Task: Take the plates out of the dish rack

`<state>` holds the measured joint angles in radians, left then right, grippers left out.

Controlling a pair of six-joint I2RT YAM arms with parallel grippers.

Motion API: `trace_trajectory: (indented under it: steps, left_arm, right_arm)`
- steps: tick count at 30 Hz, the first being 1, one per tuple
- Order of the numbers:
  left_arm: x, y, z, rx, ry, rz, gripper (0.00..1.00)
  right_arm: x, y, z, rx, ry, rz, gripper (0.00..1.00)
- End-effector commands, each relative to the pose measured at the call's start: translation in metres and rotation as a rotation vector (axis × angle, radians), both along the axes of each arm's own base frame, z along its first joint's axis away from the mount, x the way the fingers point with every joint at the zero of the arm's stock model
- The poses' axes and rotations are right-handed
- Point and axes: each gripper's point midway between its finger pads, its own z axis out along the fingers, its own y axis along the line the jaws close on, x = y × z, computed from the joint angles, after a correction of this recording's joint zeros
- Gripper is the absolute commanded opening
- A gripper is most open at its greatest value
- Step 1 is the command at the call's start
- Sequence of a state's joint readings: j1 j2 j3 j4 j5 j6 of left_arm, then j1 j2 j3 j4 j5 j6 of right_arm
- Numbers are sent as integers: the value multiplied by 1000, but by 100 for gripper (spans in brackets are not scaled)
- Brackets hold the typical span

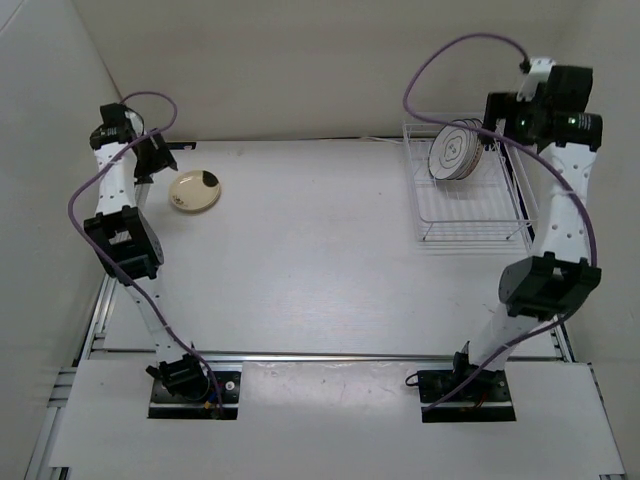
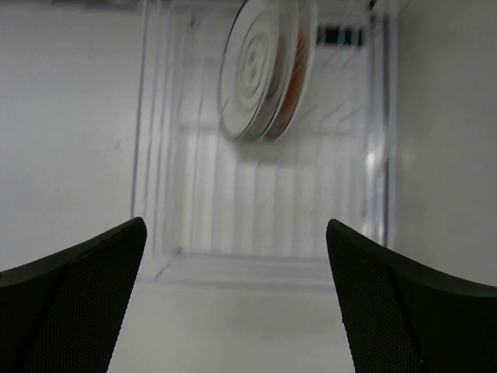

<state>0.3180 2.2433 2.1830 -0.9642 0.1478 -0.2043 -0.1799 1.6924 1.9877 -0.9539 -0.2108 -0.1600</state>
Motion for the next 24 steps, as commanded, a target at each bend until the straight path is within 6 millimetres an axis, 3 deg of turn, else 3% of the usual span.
trace_trajectory:
  steps: [1, 2, 6, 8, 12, 14, 19, 24]
  left_arm:
    - [-7, -47, 109, 90, -212, -163, 84]
    - [-10, -69, 130, 109, -254, -215, 84]
    - [-23, -122, 159, 137, -313, -359, 86]
    - [-31, -143, 173, 136, -342, -420, 86]
    - [-46, -189, 179, 126, -359, -576, 86]
    - [-54, -206, 168, 97, -334, -653, 86]
    - [-68, -246, 152, 55, -291, -771, 86]
    - [-71, -260, 140, 33, -260, -815, 86]
  right_arm:
    - [52, -33, 42, -95, -145, -179, 100]
    - [61, -39, 69, -114, -224, -202, 100]
    - [94, -44, 47, -166, -216, -236, 100]
    - [104, -31, 28, -163, -198, -209, 97]
    - [117, -20, -2, -156, -165, -179, 91]
    - [126, -18, -22, -145, -126, -161, 85]
    - [143, -12, -40, -106, -107, -144, 67]
    - [153, -4, -63, -87, -73, -125, 42]
